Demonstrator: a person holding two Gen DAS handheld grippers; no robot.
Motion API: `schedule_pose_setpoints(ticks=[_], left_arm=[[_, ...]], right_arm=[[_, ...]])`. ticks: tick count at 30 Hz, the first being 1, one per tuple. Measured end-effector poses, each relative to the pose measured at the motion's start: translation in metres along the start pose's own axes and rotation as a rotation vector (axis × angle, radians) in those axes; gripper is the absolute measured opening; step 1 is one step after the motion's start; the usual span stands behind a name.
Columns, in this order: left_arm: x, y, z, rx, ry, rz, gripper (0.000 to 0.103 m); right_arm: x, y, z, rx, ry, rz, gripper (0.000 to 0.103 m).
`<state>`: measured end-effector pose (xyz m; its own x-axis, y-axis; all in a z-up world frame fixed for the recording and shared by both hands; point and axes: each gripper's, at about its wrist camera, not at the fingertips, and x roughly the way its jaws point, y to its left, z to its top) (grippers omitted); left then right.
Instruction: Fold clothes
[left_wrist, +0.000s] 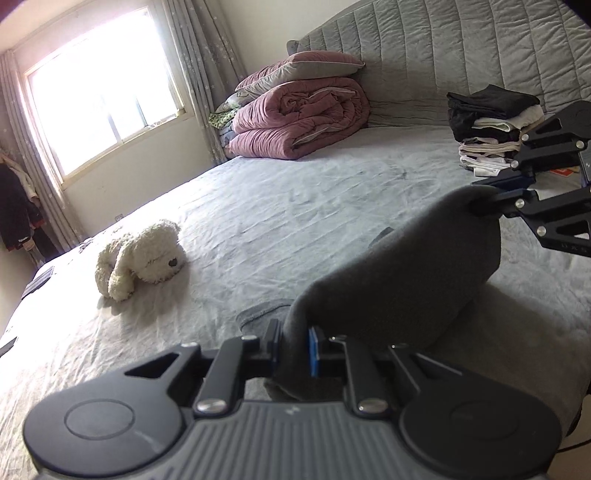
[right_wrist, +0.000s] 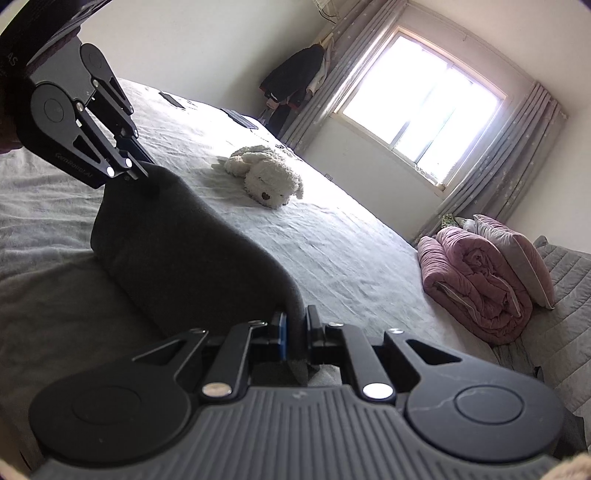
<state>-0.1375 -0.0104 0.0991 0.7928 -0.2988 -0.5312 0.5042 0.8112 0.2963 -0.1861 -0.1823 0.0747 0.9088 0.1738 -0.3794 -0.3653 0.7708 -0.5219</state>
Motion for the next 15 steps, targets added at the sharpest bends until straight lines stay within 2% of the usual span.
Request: schedule_pose_setpoints(ticks=[4,8,11,15], left_arm=[[0.033,0.015,0.013,-0.074,0.077,-0.007,0.015],[0.06,0.026,0.023,-0.084,0.116,-0.009,0.015],[0.081,0.036,0.03,-0.105,0.138,-0.014,0.015],[0.102,0.045,0.027,-0.158,0.175,-0.027,0.015]], right_arm=[[0.037,-0.027,0.006,0.133,0.095,0.091,0.009],[0.083,-0.059,0.009,0.312,0.214,0.191,0.009],[0.112,-0.075,0.006,0.427,0.27,0.222,0.009],[0.136,-0.073,-0.004,0.513,0.308,0.242,0.009]])
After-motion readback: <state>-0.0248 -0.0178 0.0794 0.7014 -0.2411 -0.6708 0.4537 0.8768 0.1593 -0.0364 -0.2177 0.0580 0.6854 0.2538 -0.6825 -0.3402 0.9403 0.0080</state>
